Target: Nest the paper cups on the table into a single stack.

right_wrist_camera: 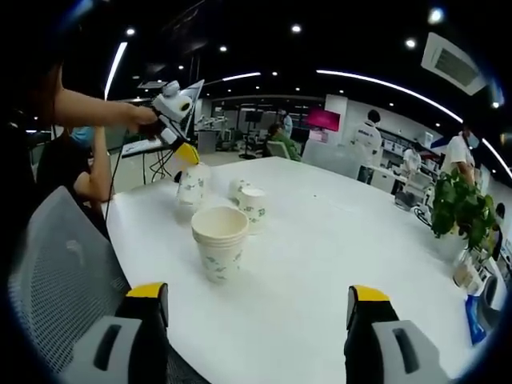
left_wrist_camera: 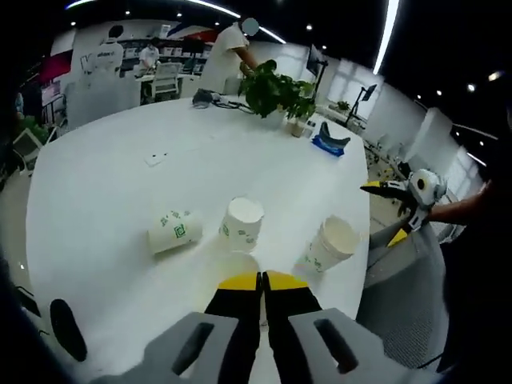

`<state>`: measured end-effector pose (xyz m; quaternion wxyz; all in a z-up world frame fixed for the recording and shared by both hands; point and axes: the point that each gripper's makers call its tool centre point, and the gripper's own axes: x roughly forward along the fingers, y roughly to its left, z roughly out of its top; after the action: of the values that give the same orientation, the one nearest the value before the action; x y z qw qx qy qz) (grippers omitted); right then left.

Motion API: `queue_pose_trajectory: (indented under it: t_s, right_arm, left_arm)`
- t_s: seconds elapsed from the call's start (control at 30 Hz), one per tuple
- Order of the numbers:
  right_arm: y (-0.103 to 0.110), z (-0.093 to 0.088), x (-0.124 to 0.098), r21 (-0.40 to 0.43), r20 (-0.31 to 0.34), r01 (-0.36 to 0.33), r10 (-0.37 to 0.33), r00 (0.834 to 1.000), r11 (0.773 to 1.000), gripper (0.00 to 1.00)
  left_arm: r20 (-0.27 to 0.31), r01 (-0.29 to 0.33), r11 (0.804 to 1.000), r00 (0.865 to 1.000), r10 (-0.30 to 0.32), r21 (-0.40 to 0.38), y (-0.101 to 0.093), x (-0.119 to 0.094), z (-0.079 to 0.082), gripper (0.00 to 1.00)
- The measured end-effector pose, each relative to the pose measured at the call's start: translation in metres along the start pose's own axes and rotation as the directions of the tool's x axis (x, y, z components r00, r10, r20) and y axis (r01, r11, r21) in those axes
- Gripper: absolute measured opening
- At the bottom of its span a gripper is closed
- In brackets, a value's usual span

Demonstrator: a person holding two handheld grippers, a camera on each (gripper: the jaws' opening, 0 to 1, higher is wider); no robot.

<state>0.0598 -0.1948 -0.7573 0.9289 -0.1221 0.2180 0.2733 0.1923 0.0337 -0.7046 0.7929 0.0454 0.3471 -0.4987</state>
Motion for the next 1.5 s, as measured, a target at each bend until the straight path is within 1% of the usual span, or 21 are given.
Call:
queue_pose_trajectory:
  t_s: [0.1, 0.17, 0.2, 0.27, 0.3, 0.33, 0.4, 0.5, 0.63, 0.73, 0.9, 1.07, 1.3, 1.5]
  right_arm:
    - [0.000, -0.001, 0.000, 0.003, 0.000, -0.005, 0.005, 1.000, 1.000, 0.94]
    - [0.000, -0.002, 0.001, 0.005, -0.007, -0.005, 0.005, 1.000, 1.000, 0.95]
    - [0.000, -0.002, 0.001, 0.007, -0.007, -0.008, 0.008, 1.000, 1.000, 0.95]
    - [0.001, -0.002, 0.001, 0.011, -0.005, -0.015, 0.015, 1.000, 1.000, 0.96]
    - [0.003, -0.002, 0.001, 0.013, -0.003, -0.021, 0.021, 1.000, 1.000, 0.96]
    - [0.003, -0.002, 0.001, 0.013, -0.002, -0.024, 0.024, 1.000, 1.000, 0.96]
    - [0.003, -0.001, 0.001, 0.013, 0.004, -0.027, 0.027, 1.000, 1.000, 0.97]
    - [0.004, 0.000, 0.001, 0.020, 0.008, -0.029, 0.028, 1.000, 0.999, 0.98]
    - [0.004, 0.001, 0.001, 0.031, 0.014, -0.033, 0.033, 0.999, 0.999, 1.00]
    - [0.004, 0.001, 0.001, 0.033, 0.014, -0.032, 0.032, 0.999, 0.999, 1.00]
    - [0.004, 0.003, 0.001, 0.036, 0.023, -0.032, 0.032, 0.999, 0.999, 1.00]
    - [0.004, 0.004, 0.000, 0.031, 0.025, -0.029, 0.028, 0.999, 0.999, 1.00]
    - [0.006, 0.005, 0.000, 0.025, 0.021, -0.027, 0.027, 0.999, 0.999, 0.99]
    - [0.007, 0.005, 0.000, 0.021, 0.020, -0.032, 0.032, 0.999, 0.999, 0.99]
  left_arm:
    - [0.047, 0.012, 1.000, 0.999, -0.014, 0.027, -0.020, -0.005, 0.022, 0.00]
    - [0.083, 0.026, 0.999, 0.996, -0.028, 0.028, -0.033, -0.007, 0.036, 0.00]
    - [0.086, 0.028, 0.999, 0.996, -0.030, 0.028, -0.035, -0.007, 0.038, 0.00]
    - [0.099, 0.034, 0.999, 0.994, -0.036, 0.027, -0.046, -0.007, 0.049, 0.00]
    - [0.109, 0.037, 0.999, 0.993, -0.041, 0.039, -0.051, -0.007, 0.054, 0.00]
    - [0.131, 0.045, 0.997, 0.990, -0.053, 0.063, -0.057, -0.008, 0.062, 0.00]
    - [0.156, 0.047, 0.996, 0.986, -0.058, 0.074, -0.066, -0.010, 0.072, 0.00]
    - [0.183, 0.051, 0.994, 0.981, -0.068, 0.092, -0.078, -0.010, 0.083, 0.00]
    - [0.196, 0.055, 0.990, 0.977, -0.081, 0.131, -0.093, -0.008, 0.091, 0.00]
    - [0.194, 0.051, 0.985, 0.977, -0.083, 0.165, -0.101, -0.006, 0.095, 0.00]
    - [0.197, 0.058, 0.980, 0.976, -0.096, 0.189, -0.113, -0.001, 0.098, 0.00]
    - [0.178, 0.059, 0.972, 0.979, -0.101, 0.227, -0.123, 0.009, 0.093, 0.00]
    - [0.154, 0.075, 0.964, 0.981, -0.117, 0.255, -0.133, 0.022, 0.087, 0.00]
    - [0.132, 0.083, 0.954, 0.983, -0.125, 0.287, -0.145, 0.033, 0.081, 0.00]
